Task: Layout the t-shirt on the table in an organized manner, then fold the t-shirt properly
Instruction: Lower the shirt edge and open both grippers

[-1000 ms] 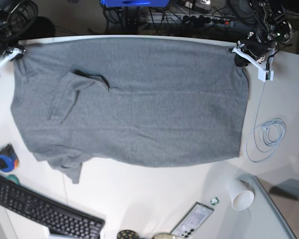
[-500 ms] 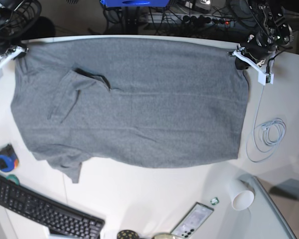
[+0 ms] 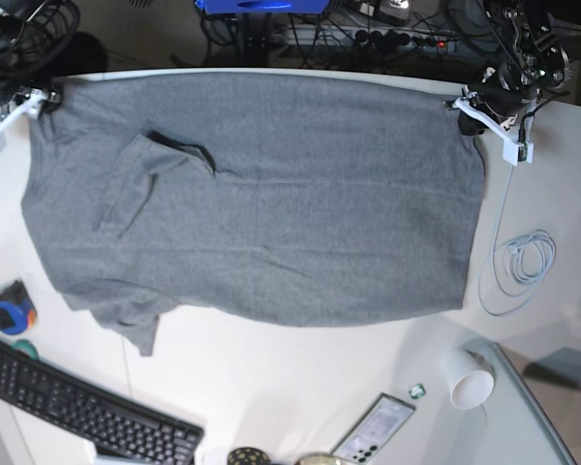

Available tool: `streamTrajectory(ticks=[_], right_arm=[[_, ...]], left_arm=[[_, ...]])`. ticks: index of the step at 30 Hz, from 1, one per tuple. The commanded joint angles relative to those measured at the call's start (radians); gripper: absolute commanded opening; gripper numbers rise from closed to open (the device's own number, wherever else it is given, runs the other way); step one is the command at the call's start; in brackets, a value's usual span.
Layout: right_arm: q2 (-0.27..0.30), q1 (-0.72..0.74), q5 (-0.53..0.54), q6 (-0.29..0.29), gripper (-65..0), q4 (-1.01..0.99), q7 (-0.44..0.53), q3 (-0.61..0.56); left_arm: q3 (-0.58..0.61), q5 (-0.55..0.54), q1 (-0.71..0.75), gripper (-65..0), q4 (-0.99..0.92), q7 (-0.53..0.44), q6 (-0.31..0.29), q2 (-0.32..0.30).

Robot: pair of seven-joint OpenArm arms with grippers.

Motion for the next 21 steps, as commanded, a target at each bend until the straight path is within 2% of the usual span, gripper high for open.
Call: streamTrajectory(ticks=[1, 4, 9, 14, 21], right_arm=[[0.014, 0.005, 0.006, 0.001, -25.2, 0.019, 0.002, 0.007], [0.014, 0.005, 0.007, 0.001, -22.8, 0.019, 0.005, 0.022], [0.02, 0.02, 0.002, 0.001, -22.4, 0.019, 0.007, 0.107], [0.044, 0.023, 0.002, 0.001, -22.4, 0.019, 0.007, 0.117], [0.05, 0.025, 0.001, 0.001, -22.4, 0.019, 0.007, 0.122]], left_arm=[[-0.005, -0.002, 0.004, -62.2, 0.017, -0.009, 0.009, -0.014], [-0.011, -0.002, -0.001, -47.6, 0.017, -0.009, 0.009, -0.014], [-0.012, -0.002, -0.005, -31.4, 0.017, -0.009, 0.009, -0.023], [-0.012, -0.002, -0.007, -24.5, 0.015, -0.011, 0.009, -0.04], [-0.012, -0.002, -0.005, -23.9, 0.015, -0.011, 0.009, -0.053]])
